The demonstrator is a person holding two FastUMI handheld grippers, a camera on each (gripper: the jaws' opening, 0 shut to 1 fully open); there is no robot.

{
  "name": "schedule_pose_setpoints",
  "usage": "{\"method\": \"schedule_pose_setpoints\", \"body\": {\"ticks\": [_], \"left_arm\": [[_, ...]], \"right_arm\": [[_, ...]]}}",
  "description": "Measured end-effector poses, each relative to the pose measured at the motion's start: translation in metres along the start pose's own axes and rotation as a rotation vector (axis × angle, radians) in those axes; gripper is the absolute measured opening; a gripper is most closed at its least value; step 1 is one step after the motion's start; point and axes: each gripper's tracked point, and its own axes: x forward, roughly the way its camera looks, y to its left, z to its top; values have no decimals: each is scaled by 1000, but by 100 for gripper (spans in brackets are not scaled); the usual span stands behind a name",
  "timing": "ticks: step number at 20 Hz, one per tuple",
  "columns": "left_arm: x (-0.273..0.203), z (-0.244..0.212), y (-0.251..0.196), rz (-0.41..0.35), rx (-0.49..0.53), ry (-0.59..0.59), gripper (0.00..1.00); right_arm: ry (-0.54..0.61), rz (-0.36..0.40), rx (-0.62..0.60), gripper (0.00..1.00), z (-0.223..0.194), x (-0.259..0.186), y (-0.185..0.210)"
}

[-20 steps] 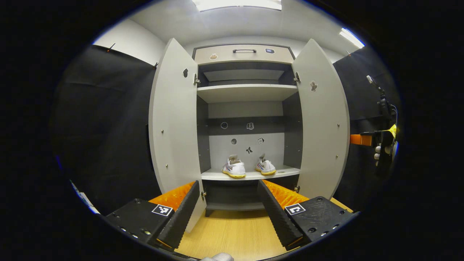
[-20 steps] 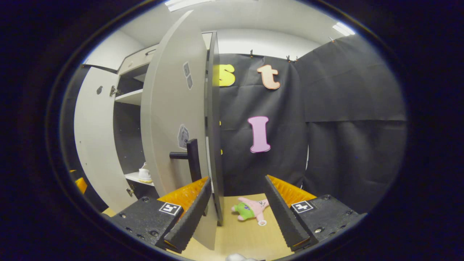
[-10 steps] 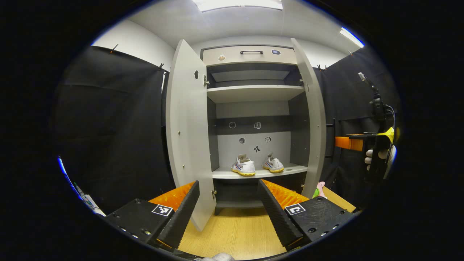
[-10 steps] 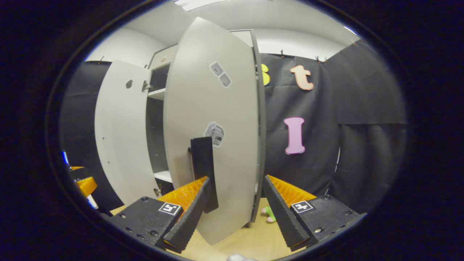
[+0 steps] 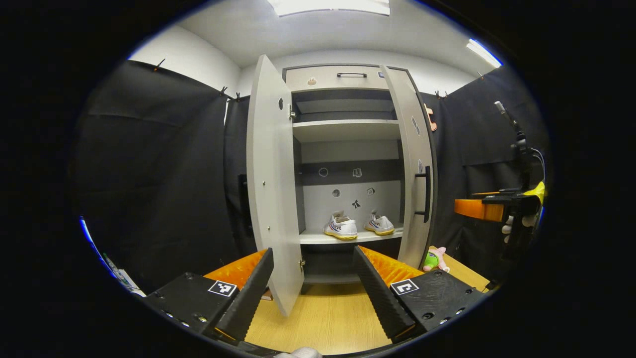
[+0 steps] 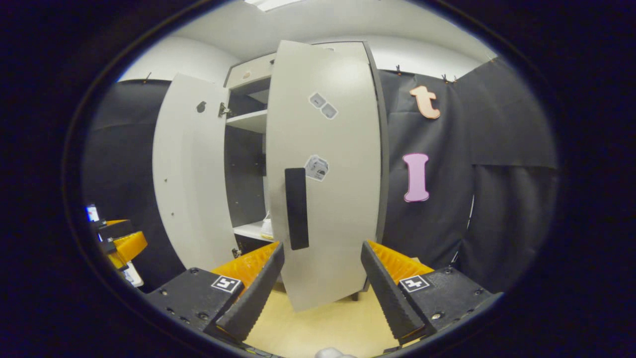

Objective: Grab one shoe with the right hand and put it into the shoe cabinet, grab the other shoe with the left hand and put it into the shoe cabinet; then close the right door with the right hand and the left door with the left hand.

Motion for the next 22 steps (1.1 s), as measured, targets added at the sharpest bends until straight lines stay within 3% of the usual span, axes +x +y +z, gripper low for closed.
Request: {"method": "schedule_pose_setpoints", "body": {"ticks": [2,8,17,22], "left_arm": [[1,-1,14,-1,0,-6,100],[16,-4,73,14,13,-10,96],[98,-1,183,167,17,-33,97],[137,5,198,211,19,-36,96]], "right_arm": [[16,-12,-12,100,-9,-13,9],[72,-84,-14,100,-48,-57,31],[156,-163,-5,100,-80,-96,44],[172,-165,-12,100,-84,-97,47]]}}
